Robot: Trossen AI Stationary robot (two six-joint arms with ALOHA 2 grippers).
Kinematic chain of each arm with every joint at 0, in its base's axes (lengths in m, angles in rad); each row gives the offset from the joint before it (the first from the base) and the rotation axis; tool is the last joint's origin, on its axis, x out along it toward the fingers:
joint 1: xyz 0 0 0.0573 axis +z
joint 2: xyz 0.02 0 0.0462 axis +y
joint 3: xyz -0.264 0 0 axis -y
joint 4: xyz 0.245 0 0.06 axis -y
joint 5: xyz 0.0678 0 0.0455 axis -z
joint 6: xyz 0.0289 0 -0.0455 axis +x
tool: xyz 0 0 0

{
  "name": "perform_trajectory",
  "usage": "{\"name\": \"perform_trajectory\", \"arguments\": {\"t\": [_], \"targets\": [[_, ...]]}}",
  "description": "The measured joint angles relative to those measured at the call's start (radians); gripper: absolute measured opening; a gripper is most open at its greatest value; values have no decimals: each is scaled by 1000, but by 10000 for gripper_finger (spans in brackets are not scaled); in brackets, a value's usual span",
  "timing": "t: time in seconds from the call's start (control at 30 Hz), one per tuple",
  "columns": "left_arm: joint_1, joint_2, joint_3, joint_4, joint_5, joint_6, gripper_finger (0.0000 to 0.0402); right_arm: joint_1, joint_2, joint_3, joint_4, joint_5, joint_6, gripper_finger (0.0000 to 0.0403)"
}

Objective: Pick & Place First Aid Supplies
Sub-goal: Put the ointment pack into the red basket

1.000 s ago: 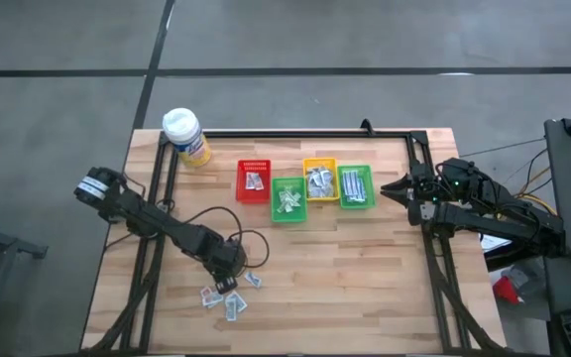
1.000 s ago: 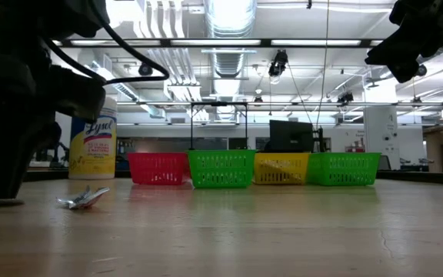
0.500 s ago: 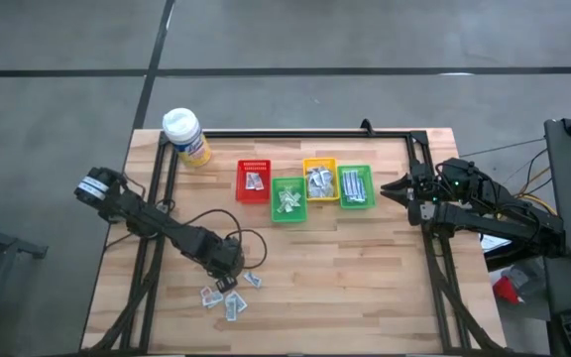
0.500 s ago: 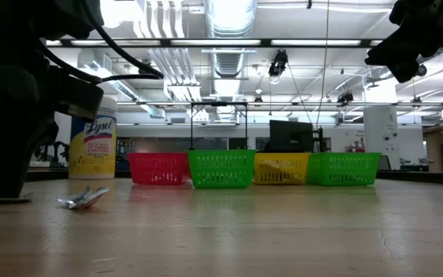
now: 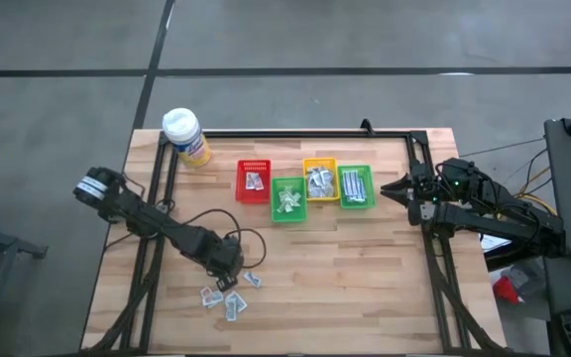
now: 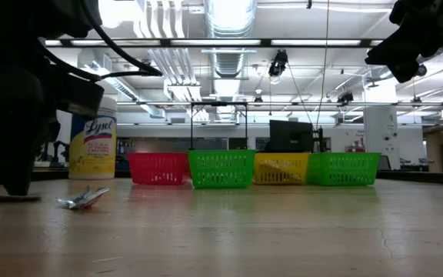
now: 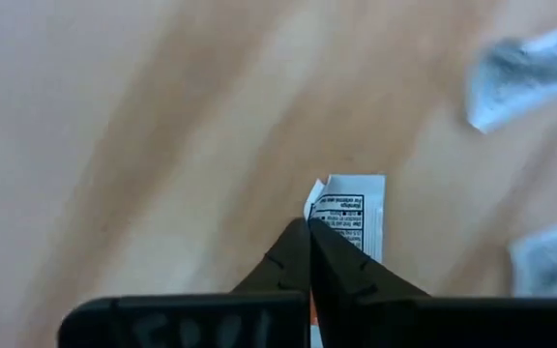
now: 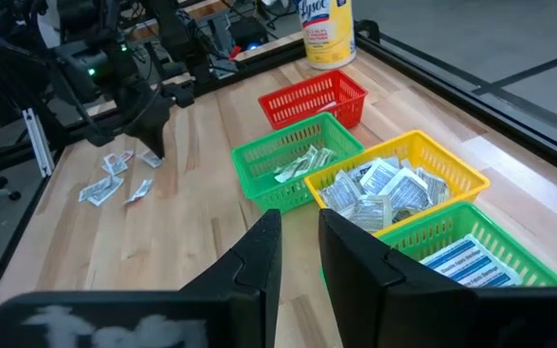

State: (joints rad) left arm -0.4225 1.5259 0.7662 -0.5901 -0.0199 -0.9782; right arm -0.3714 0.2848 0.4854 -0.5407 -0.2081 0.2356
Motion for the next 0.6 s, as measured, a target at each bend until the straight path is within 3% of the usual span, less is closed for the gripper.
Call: {"name": "perform_trajectory", "arguments": {"t": [0.17,0.47,0.6], "targets": [[5,-50,2,-17,-119,-6,1,0,0,0,0,0,0,73],[8,-162,4,-7,-214,-20,1,0,0,0,0,0,0,85],[8,-236,5,44,-325,-18,0,0,0,0,0,0,0,87]]}}
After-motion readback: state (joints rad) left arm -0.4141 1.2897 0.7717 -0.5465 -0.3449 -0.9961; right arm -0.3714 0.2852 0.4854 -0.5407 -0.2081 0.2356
